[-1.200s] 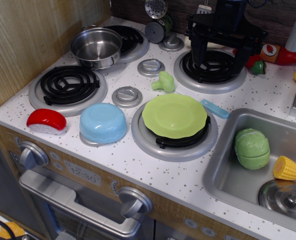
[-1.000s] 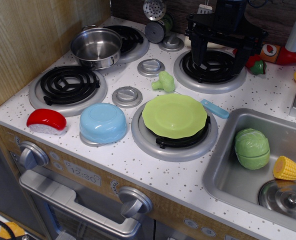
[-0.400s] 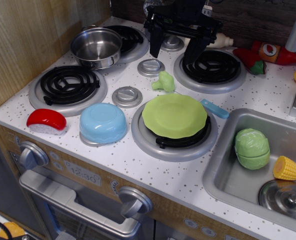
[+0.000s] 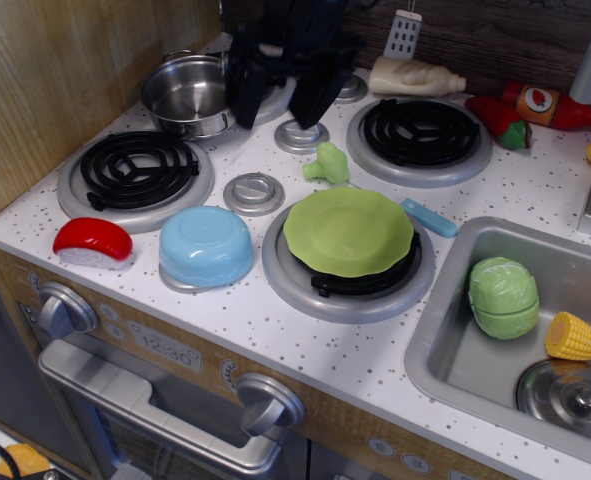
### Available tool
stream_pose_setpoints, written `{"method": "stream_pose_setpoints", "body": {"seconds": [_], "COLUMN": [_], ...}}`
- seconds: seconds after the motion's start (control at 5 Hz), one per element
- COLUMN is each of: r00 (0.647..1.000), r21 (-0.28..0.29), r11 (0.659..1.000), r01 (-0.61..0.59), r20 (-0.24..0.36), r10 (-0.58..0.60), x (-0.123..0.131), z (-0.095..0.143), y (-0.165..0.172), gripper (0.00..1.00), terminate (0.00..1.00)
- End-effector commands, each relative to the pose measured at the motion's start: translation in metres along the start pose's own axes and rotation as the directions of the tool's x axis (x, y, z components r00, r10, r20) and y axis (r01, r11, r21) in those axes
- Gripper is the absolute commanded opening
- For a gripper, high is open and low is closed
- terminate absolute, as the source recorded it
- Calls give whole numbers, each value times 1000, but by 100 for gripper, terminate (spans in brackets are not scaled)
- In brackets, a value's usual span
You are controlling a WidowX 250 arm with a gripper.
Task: Put sushi on plate
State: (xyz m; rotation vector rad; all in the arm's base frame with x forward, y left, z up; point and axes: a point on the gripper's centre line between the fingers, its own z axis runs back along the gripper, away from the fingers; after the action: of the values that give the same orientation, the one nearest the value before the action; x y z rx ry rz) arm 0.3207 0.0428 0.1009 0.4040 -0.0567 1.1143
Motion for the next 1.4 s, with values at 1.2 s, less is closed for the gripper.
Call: {"method": "stream_pose_setpoints", "body": {"seconds": [1.2], "r00": [723], "r21": [-138], "r11": [801], "r01": [-583], "r20": [362], "r10": [589], "x": [22], "z": [-95], "y": [82], "gripper": [100], "terminate": [0]}}
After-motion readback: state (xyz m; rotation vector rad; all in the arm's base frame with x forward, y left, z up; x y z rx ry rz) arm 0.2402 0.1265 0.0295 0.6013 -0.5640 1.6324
